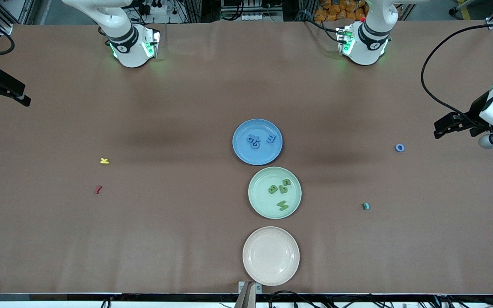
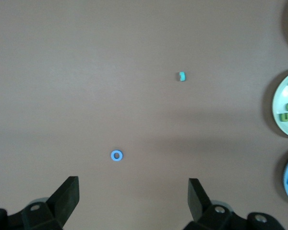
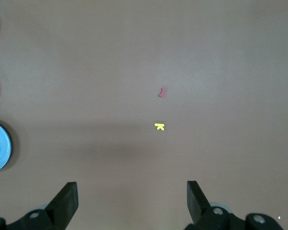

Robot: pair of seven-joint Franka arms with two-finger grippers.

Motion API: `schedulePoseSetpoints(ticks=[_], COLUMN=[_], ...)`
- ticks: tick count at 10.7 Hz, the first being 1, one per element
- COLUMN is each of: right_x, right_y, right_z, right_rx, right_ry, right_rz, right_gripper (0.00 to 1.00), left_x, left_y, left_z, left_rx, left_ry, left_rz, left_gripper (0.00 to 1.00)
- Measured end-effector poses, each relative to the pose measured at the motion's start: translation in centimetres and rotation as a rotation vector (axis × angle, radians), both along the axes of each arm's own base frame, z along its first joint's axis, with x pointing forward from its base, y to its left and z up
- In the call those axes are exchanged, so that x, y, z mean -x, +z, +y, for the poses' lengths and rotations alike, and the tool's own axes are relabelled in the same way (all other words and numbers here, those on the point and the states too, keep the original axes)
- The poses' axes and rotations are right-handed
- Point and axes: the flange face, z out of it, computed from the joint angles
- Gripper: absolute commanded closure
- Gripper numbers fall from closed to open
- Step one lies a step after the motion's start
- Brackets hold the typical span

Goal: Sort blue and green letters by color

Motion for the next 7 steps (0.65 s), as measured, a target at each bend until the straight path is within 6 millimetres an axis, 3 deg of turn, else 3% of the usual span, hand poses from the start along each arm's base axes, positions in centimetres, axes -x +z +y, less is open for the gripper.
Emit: schedulePoseSetpoints(ticks=[3, 5, 7], right_x=[-0.2, -0.4, -1.1], right_y=[-0.4, -0.3, -0.9], right_z=[0.6, 0.6, 0.9], right_rx=[0.000, 0.000, 0.000], right_ry=[0.011, 0.011, 0.015], right_rz=[-0.003, -0.022, -0.036], right_gripper=[0.00, 0.00, 0.00], left_x=[-0.5, -0.8, -0.9], left_y=[2.1, 4.3, 5.2], left_z=[1.5, 1.2, 0.0], left_rx=[0.025, 0.015, 0.012], left_ry=[0.005, -0.008, -0.028], left_rz=[-0.043, -0.085, -0.075], left_gripper=[0.00, 0.00, 0.00])
